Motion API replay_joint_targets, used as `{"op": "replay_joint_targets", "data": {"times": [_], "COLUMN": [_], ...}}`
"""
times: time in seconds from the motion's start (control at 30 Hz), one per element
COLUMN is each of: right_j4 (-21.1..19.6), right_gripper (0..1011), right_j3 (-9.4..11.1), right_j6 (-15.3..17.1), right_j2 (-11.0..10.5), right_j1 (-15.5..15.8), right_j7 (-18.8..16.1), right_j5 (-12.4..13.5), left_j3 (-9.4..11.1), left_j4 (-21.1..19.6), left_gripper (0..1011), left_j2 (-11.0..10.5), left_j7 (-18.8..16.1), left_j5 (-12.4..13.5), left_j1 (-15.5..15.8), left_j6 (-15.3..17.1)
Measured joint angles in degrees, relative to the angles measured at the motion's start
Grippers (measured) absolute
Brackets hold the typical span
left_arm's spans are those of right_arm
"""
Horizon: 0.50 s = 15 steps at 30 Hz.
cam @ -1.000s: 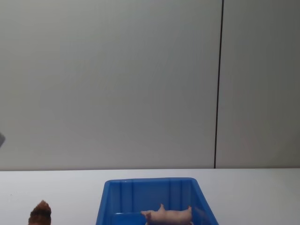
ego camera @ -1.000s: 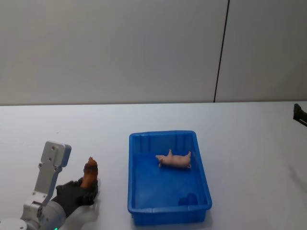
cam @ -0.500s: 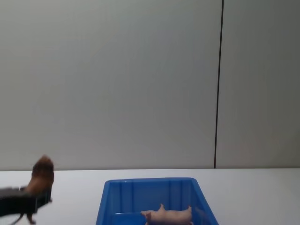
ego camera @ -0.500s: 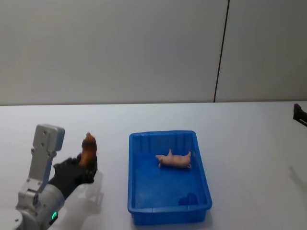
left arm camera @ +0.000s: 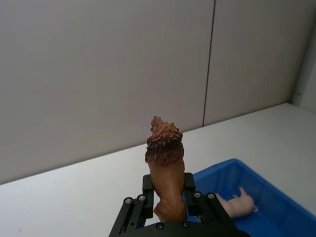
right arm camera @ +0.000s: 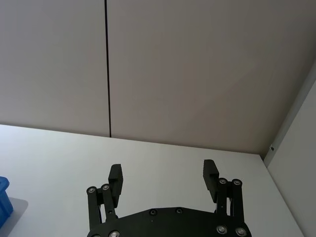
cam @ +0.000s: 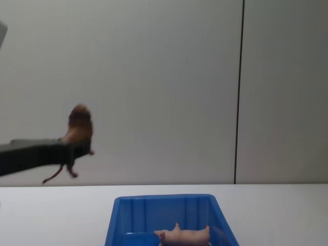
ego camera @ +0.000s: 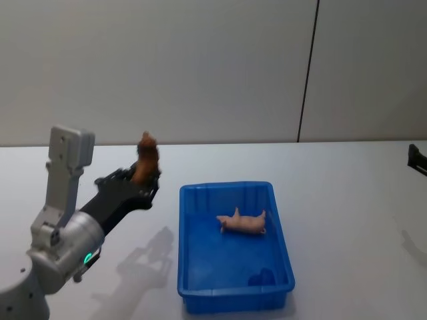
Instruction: Pick up the two dolls from the table and place them into the box.
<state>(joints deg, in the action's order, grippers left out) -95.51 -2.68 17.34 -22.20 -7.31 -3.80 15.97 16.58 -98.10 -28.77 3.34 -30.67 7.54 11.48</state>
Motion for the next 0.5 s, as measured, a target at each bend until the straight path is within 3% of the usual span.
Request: {"op": "replay_joint_targets", "data": {"times": [0.5], "right_j4": [0.0], "right_gripper": [1001], "right_j3": [0.0], "right_j6": [0.0], "right_j2": [0.0], "right_j1": [0.0], "right_j7": [0.0], "right_j5": [0.0], "left_j3": [1.2], "left_j4": [5.3], "left_gripper": [363], "left_j2": [4.8], "left_j7": [11.9], "left_j5": [-1.1], "left_j1": [7.3], "left_j6": [2.7]}}
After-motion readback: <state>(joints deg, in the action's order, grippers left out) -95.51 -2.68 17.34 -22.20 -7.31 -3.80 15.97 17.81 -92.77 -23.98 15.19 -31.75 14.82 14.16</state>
